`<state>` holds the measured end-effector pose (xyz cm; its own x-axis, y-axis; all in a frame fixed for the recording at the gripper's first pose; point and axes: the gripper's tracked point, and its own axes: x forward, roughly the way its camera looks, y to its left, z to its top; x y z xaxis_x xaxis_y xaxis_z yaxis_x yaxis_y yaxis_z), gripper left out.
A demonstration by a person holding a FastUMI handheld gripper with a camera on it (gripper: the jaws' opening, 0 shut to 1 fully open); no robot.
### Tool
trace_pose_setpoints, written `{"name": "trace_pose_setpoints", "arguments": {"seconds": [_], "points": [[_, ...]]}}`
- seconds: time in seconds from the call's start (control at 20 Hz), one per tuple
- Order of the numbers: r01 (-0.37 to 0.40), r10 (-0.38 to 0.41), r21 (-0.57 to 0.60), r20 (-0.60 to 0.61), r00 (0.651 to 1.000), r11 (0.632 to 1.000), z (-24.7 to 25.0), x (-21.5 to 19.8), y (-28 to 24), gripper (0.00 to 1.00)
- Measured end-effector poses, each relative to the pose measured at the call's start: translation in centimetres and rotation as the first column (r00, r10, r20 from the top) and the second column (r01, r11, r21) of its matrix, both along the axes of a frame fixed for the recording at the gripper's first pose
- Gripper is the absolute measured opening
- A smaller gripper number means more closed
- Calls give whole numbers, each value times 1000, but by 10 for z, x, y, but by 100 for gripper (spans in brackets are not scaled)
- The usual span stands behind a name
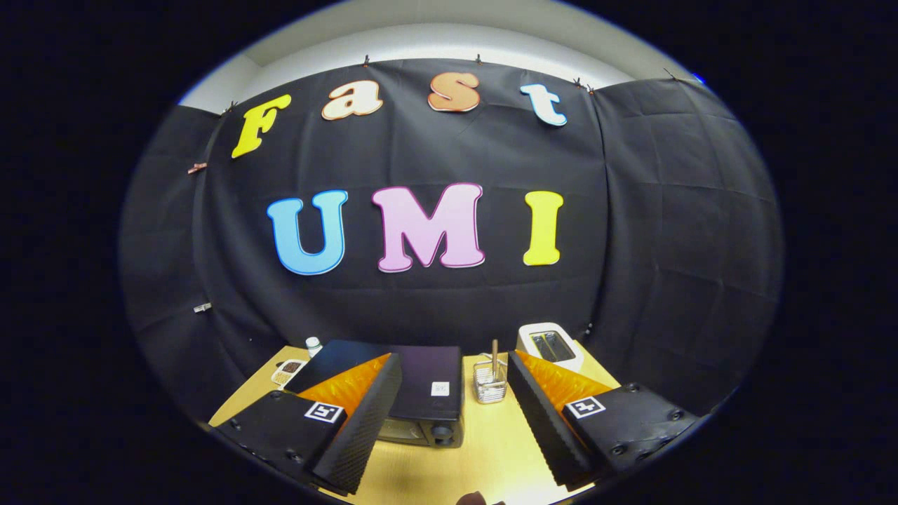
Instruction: Open the toaster oven, put the food inside, and close the toaster oven door.
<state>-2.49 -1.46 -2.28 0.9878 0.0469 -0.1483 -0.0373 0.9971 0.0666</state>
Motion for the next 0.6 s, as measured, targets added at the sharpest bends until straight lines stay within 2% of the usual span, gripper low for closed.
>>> {"name": "trace_pose_setpoints", "arguments": {"seconds": [0.35,0.6], "points": [[60,-56,-31,106,993,998,45,1,-78,98],[83,-73,-61,160,984,995,61,-6,-112,98]]}}
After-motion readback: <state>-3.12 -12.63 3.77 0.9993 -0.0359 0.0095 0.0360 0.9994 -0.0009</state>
